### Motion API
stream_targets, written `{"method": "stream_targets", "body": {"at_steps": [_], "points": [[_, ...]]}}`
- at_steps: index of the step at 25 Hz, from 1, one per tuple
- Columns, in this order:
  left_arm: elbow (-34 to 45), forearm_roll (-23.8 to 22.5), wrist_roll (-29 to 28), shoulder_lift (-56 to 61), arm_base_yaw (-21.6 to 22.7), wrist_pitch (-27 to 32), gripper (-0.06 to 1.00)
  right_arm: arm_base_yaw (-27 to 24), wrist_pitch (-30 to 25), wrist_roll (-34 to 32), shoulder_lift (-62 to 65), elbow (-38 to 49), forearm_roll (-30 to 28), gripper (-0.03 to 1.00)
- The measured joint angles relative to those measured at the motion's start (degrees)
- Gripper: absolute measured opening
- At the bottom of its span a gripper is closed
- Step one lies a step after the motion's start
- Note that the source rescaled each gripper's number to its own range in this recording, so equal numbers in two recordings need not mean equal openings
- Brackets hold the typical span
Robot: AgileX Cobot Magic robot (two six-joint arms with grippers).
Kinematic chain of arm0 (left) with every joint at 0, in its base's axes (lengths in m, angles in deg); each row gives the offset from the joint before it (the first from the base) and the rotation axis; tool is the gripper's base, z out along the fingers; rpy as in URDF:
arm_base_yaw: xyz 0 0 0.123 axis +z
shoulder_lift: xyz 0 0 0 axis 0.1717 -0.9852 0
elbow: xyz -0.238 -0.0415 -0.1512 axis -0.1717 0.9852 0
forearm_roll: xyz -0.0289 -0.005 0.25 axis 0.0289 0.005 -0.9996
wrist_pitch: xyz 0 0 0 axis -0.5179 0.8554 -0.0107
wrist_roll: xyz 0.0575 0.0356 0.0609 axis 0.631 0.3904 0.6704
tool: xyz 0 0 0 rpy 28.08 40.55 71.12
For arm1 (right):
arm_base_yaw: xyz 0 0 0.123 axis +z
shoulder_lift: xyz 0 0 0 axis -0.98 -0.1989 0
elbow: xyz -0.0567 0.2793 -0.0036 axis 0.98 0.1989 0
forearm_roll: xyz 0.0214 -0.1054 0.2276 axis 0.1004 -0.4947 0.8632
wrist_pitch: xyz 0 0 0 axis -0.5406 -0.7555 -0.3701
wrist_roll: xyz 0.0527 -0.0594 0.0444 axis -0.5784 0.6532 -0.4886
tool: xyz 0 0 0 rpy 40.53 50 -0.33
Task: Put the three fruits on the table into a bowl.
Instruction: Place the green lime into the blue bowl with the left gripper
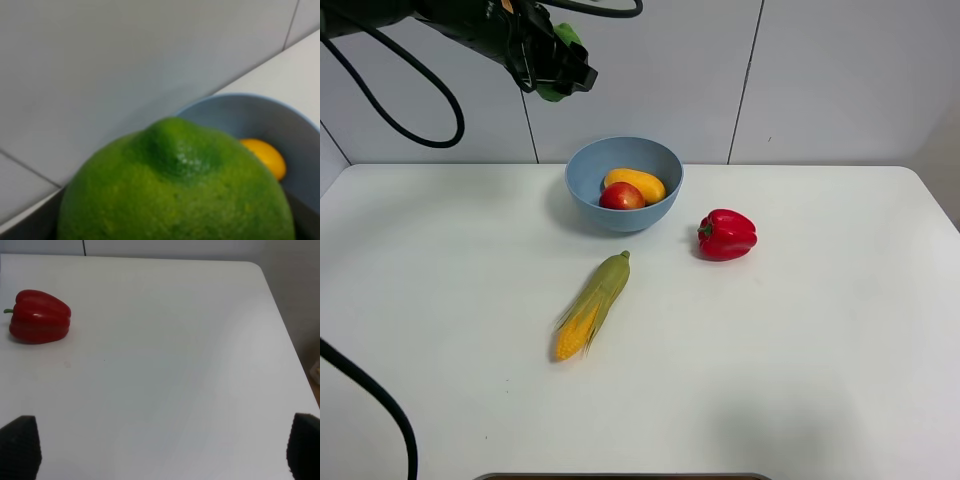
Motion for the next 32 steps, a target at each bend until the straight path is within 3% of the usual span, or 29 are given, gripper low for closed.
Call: {"method": "stream_targets", "body": {"at_steps": [14,32], "points": [[-10.00,-0.33,1.83,-15.48,0.00,-0.06,0.01,0.00,0.00,0.00,0.00,0.00,0.00,0.98],[-10.76,1.26,2.24,-24.04,-1.52,-3.07,0.01,0.00,0.00,0.00,0.00,0.00,0.00,0.98]]}}
